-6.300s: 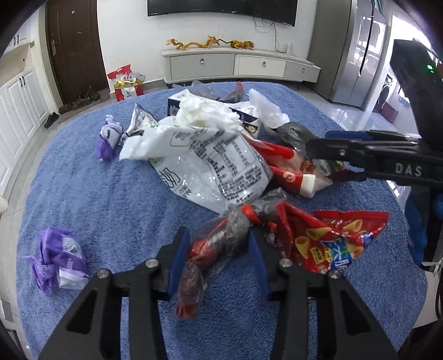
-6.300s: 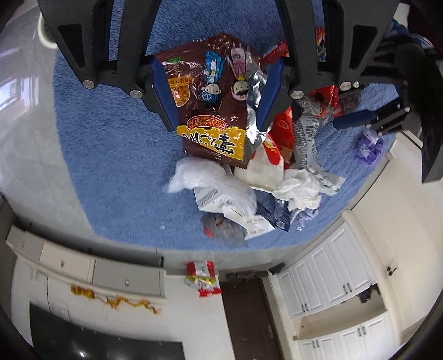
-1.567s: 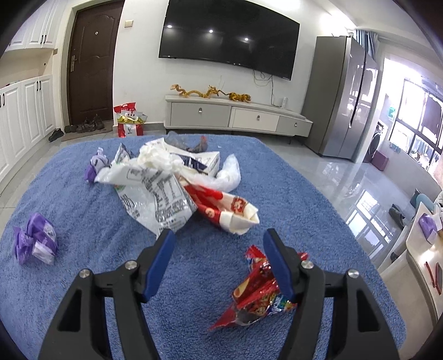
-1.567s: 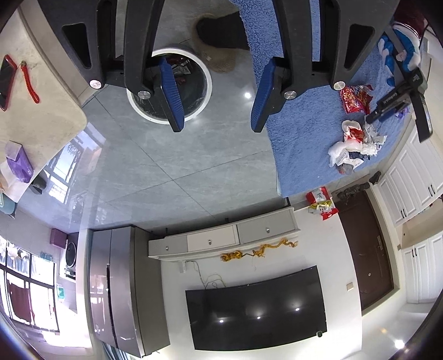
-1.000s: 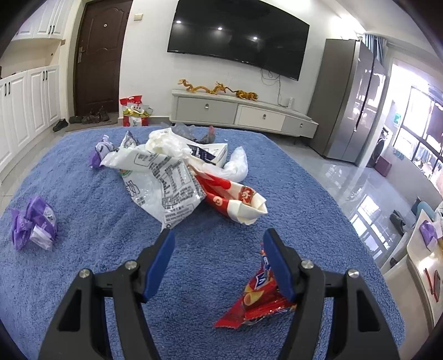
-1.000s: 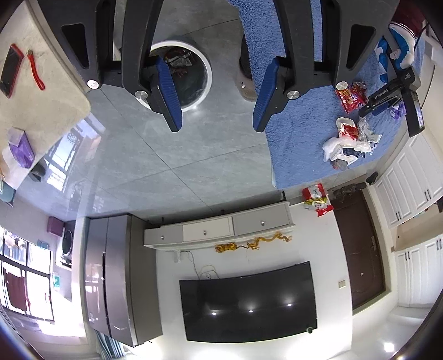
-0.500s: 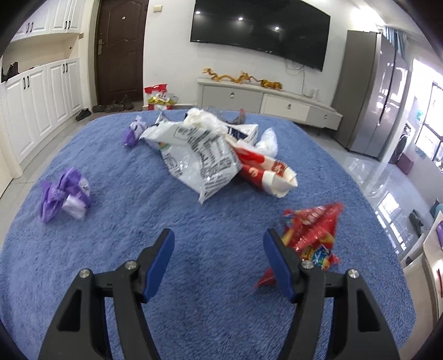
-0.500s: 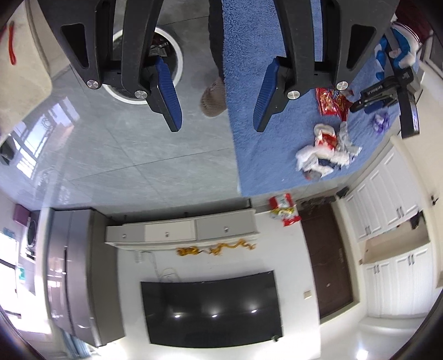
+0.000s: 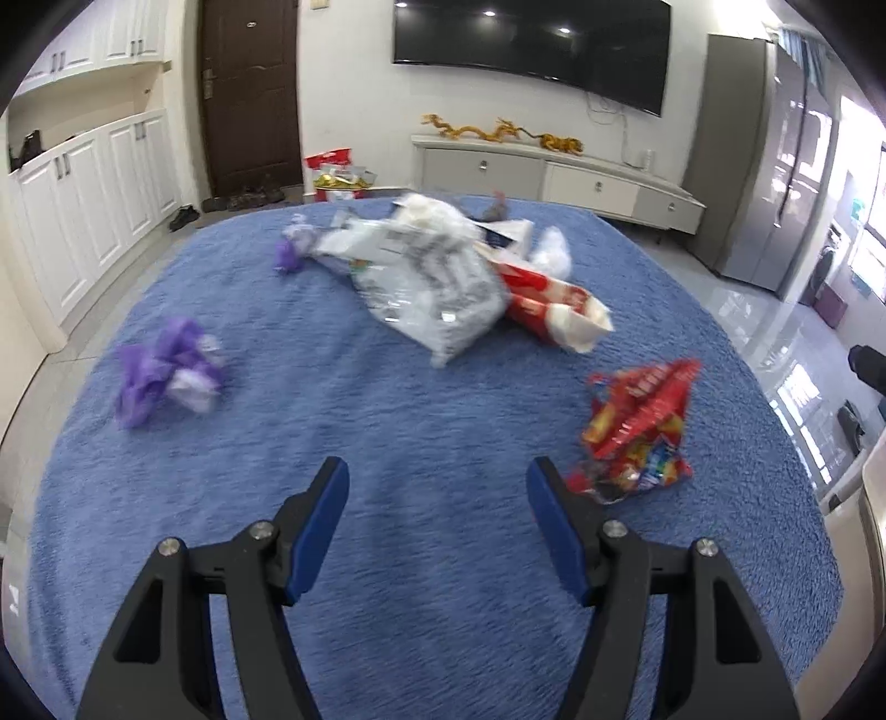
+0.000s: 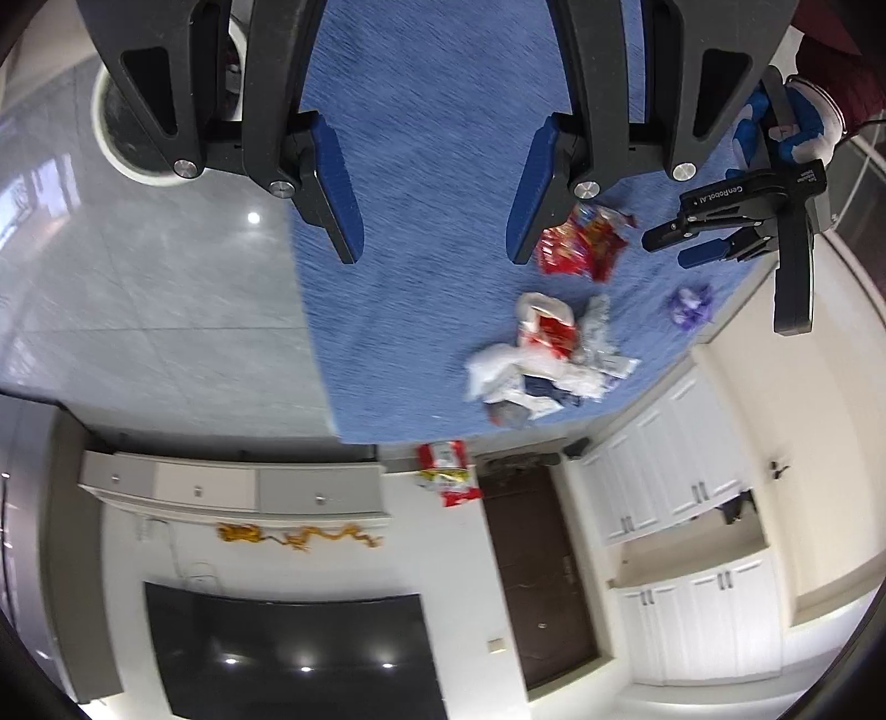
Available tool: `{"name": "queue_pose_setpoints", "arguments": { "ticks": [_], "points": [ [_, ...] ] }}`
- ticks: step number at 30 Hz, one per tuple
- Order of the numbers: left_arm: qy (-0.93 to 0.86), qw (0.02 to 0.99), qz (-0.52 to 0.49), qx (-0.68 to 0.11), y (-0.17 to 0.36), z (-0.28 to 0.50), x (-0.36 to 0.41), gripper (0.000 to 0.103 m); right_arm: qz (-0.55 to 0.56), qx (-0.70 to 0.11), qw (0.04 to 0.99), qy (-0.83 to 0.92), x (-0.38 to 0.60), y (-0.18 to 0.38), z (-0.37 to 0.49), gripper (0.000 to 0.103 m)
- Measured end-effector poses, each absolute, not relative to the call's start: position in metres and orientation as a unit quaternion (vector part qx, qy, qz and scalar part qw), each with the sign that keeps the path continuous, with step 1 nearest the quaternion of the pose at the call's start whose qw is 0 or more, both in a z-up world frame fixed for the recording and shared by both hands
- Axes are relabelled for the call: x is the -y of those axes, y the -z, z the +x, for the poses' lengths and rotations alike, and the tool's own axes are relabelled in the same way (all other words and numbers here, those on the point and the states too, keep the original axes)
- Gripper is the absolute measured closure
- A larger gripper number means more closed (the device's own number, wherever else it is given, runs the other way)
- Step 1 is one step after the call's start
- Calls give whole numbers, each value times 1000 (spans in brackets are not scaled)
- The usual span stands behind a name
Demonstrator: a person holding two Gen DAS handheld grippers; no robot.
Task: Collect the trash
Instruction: 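Move both tools back over the rug toward the remaining trash, then grasp the purple wrapper with the left tool while the right tool grasps the red snack bag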
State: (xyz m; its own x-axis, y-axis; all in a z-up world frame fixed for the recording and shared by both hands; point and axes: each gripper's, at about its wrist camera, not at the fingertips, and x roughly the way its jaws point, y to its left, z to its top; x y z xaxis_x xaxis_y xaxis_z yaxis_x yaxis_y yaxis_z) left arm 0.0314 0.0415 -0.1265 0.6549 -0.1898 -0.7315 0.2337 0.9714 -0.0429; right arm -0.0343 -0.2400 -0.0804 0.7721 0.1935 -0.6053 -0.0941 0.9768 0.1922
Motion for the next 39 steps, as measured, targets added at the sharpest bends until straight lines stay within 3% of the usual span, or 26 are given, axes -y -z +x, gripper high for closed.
{"name": "queue_pose_setpoints", "arguments": {
  "ticks": [3,7,15,24,27,29,30,32,34,37,39],
  "points": [
    [87,914,21,-394,115,33,-66,38,78,-329,936,-100,232,80,-27,50],
    [40,922,1,-385,103,42,-102,26,70,-343,927,-134,215,86,-15,49],
    [-16,923,-30,-383,97,82,-147,25,50,-373,907,-191,172,107,10,42],
    [-37,909,-32,-415,125,135,-165,25,42,-400,890,-215,147,122,41,42],
    [-35,904,-38,-423,135,139,-170,27,38,-408,885,-221,138,127,49,42],
    [-21,903,-42,-427,139,138,-169,42,39,-413,882,-224,137,130,52,42],
    [-11,903,-46,-428,140,137,-168,45,39,-417,880,-224,135,133,54,44],
    [-3,903,-44,-427,141,135,-164,59,38,-426,876,-222,132,138,57,56],
    [1,904,-36,-426,139,133,-158,65,37,-435,872,-222,131,143,57,79],
    [9,906,-26,-421,133,126,-150,69,36,-431,873,-224,132,142,51,92],
    [17,908,-26,-418,129,118,-146,70,40,-424,876,-226,136,138,45,95]
  ]
}}
